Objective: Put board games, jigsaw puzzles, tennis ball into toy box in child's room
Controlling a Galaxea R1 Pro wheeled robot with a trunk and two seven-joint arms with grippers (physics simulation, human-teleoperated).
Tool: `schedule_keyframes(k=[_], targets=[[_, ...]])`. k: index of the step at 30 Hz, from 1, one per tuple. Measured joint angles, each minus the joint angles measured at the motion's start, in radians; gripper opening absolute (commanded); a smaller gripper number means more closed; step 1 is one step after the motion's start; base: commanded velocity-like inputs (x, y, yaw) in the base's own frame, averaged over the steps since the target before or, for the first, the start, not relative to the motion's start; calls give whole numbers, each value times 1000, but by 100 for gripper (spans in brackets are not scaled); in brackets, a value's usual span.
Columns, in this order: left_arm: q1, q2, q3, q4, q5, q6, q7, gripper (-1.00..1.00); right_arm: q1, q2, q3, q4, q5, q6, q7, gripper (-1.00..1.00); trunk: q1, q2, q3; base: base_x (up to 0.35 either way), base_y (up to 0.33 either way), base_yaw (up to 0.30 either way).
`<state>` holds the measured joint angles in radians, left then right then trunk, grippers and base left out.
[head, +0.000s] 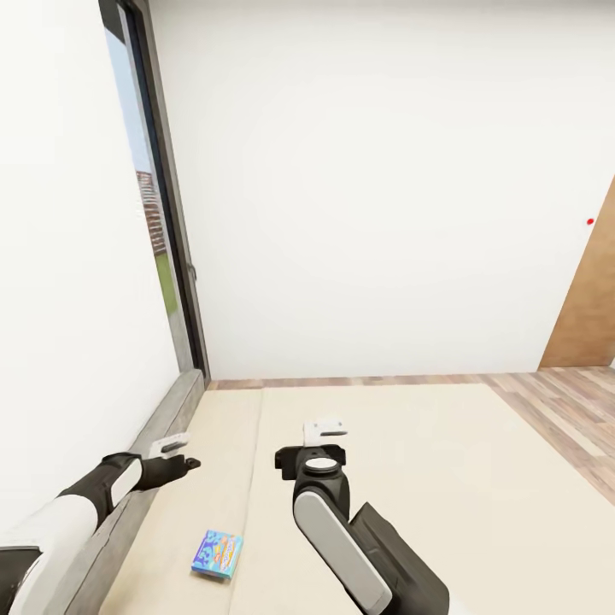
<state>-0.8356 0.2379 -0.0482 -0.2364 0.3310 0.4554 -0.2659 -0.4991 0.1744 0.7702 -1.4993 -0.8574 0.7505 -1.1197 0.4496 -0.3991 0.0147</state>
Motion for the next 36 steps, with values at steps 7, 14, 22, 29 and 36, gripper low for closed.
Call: schedule_keyframes(k=[7,14,22,29,36], targets=[[0,10,-4,-2,1,15,-12,100,0,0,0,1,0,1,-1,100,0,0,-8,0,0,0],[-3,13,-1,-4,1,19,-19,100,0,0,-2,1,0,2,-2,100,0,0,-19,0,0,0],[-11,14,-3,-42,-1,25,-43,100,0,0,-3,2,-5,4,-3,100,0,1,-31,0,0,0],[-12,11,-7,-50,-3,24,-45,100,1,0,-2,3,-7,5,-2,100,0,2,-42,0,0,0],[-12,12,-6,-51,-2,24,-44,100,1,0,-1,3,-8,5,0,100,0,2,-53,0,0,0]])
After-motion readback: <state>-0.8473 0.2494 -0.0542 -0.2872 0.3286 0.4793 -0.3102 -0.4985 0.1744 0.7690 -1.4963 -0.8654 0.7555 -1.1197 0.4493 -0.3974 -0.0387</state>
